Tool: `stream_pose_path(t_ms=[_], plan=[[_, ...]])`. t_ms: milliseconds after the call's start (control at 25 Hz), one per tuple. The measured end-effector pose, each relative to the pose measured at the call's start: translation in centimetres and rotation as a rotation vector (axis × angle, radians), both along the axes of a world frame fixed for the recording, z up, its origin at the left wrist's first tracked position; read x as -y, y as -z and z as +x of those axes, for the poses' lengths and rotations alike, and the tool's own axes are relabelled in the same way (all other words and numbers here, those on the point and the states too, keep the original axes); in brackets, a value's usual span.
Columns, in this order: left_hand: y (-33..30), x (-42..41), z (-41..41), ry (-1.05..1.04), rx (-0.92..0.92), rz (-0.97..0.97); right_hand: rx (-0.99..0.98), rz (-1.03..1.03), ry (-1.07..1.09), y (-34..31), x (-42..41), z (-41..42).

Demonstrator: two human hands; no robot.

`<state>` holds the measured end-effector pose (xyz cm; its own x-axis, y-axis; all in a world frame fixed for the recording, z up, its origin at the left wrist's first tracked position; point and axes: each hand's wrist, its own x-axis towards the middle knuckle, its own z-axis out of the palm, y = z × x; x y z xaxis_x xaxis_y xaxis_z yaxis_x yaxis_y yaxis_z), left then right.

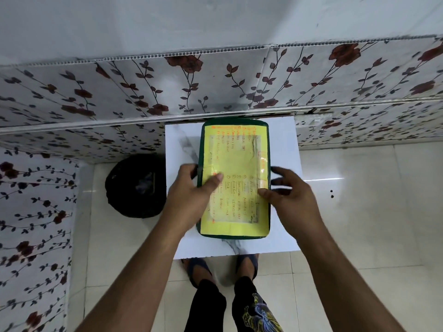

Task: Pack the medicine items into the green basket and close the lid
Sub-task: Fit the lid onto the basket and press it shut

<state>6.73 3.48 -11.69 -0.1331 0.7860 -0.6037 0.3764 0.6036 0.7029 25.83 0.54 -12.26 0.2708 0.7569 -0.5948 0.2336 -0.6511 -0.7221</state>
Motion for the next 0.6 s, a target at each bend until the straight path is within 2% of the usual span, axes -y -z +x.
stream_pose_path(t_ms=[80, 160, 280, 600], plan=[[0.4, -2.9, 0.0, -0.034, -0.003, 0.091, -0.005, 0.096, 0.122, -0.1, -2.5, -0.2], [1.0, -6.3, 0.6, -0.031, 0.075, 0.126, -0.087, 0.152, 0.222, 0.7, -6.0, -1.0], [2.0, -9.0, 2.1, -0.034, 0.153, 0.132, -0.114, 0.146, 0.212, 2.2, -9.8, -2.3], [3.7, -9.4, 2.4, -0.168, 0.179, 0.183, -0.129, 0.15, 0.364, 3.4, -10.6, -2.7]])
